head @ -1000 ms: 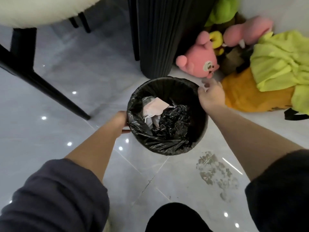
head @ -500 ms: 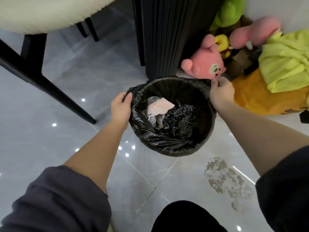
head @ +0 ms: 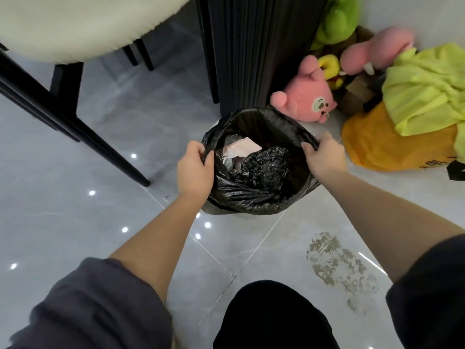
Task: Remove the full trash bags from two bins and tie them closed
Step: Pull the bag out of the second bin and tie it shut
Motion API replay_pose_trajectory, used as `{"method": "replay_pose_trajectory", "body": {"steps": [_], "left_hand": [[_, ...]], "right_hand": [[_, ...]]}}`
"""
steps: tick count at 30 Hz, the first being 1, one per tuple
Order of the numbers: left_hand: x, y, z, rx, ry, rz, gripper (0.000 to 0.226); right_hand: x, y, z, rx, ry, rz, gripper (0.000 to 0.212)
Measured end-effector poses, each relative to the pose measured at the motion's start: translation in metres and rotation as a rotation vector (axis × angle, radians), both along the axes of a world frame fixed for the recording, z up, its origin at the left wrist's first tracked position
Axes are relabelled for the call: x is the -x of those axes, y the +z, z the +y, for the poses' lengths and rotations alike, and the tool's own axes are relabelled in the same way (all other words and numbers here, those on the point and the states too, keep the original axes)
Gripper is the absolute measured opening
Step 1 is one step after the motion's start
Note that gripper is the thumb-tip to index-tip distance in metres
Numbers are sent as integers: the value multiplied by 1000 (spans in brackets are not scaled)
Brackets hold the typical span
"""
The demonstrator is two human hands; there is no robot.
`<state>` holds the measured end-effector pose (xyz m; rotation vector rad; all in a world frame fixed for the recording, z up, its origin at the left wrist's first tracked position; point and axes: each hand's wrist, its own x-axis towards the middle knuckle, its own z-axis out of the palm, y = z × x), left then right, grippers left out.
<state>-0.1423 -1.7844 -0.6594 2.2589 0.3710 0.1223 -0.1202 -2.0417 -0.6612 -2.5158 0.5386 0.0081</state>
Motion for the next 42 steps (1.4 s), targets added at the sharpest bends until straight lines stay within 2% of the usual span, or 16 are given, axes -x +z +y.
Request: {"method": "replay_pose_trajectory", "body": {"steps": [5,13,17,19,21,24,27,29,31,33,35,36,38,40,42], "left_hand": [[-27,12,-20,5,-30,-35,17],[-56,71,-24,210,30,-191,18],[-62,86,-21,272,1,-199,18],[-65,97,-25,248,-122,-169,16],[-67,109,-33,192,-315,-113,13],[-69,124,-41,129,-590,-40,16],[-67,133,-42,73,-766,36,21],[-62,133,-42,89,-823,103,26],[-56,130,-39,128,-851,157,28],[-51,122,-29,300,-776,190,24],[-51,101,-14,487,-476,161,21],[-50,84,-6,509,-296,162,21],[-42,49,4,465,-96,362,16],[-23,21,4,490,-138,679,19],[-10,10,-2,593,-167,751,21]], "right_hand": [[-4,10,-18,-18,-117,-66,31],[-19,53,-23,-109,-182,-250,24],[-22,65,-20,-250,-173,-264,21],[-24,71,-14,-457,-90,-261,15],[-24,76,0,-640,94,-166,23],[-29,75,18,-570,361,-19,55],[-36,75,32,-525,514,13,70],[-41,75,43,-448,632,-17,66],[-46,73,49,-339,740,-52,44],[-49,68,52,-268,707,-30,12],[-49,67,54,-262,586,-12,19],[-47,69,55,-293,533,-1,23],[-44,73,56,-397,422,7,27],[-44,77,58,-467,297,-17,30],[-45,81,58,-475,173,-45,34]]}}
